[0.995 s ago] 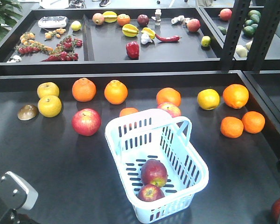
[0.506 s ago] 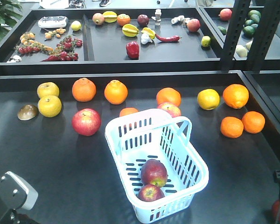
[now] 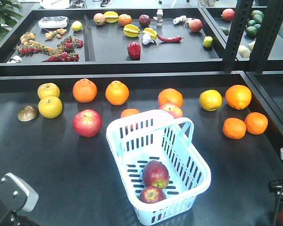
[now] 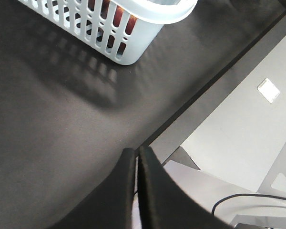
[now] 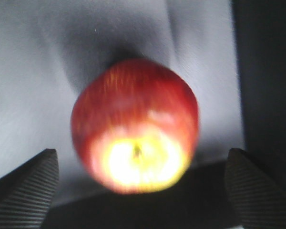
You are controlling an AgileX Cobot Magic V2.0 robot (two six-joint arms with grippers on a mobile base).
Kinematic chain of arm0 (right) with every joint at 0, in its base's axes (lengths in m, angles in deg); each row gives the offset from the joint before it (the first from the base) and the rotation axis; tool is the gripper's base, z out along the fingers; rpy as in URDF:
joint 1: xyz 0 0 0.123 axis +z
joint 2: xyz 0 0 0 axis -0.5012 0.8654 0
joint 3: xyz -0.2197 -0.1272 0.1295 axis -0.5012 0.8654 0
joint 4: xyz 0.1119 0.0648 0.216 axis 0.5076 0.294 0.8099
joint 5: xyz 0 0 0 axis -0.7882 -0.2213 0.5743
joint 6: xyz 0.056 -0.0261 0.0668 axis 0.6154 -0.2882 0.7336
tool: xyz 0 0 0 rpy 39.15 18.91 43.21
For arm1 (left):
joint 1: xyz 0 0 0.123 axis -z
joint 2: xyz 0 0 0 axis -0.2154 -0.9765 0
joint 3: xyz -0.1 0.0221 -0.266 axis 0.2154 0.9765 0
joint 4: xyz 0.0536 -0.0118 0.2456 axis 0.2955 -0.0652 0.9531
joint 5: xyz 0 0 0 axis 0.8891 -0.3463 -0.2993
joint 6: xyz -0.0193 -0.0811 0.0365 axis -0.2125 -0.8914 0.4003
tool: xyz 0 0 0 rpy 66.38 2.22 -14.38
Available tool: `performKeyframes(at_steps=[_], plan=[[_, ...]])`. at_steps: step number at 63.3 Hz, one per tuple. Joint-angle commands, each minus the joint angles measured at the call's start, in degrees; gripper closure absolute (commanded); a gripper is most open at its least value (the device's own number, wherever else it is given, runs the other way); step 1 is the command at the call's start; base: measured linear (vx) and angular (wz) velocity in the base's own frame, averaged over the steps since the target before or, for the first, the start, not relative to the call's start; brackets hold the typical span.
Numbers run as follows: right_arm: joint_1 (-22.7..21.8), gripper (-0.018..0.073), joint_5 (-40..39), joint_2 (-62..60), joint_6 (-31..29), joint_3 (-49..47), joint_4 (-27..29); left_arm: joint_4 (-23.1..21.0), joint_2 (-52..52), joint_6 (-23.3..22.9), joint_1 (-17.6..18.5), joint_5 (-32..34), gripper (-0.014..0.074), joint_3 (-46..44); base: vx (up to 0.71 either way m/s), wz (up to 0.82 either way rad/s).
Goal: Pick three apples into basket with both arms
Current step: 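Reach the right gripper to a third red apple and grasp it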
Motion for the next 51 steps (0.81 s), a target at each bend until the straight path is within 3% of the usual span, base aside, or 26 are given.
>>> performKeyframes(at_steps=[1, 17, 33, 43, 51], plan=[[-0.3, -0.0088, -1.5, -0.6, -0.4, -1.2, -0.9, -1.9, 0.7, -0.6, 0.2, 1.0, 0.0603, -1.1, 0.0, 0.0], [-0.3, -0.0002, -2.2, -0.1, -0.6, -1.2, -0.7, -1.9, 0.7, -0.6, 0.2, 1.0, 0.0603, -1.1, 0.0, 0.0], [-0.2, 0.0336, -0.7, -1.4, -1.4, -1.2, 1.9, -1.9, 0.7, -0.6, 0.2, 1.0, 0.0603, -1.1, 0.0, 0.0], [-0.2, 0.0552, 3.3, -5.8, -7.2, -4.0, 7.2, -1.9, 0.7, -0.6, 0.2, 1.0, 0.0603, -1.1, 0.0, 0.0], [-0.2, 0.0569, 7.8, -11.1, -12.1, -7.7, 13.9, -1.9, 0.7, -0.6, 0.2, 1.0, 0.0603, -1.1, 0.0, 0.0]])
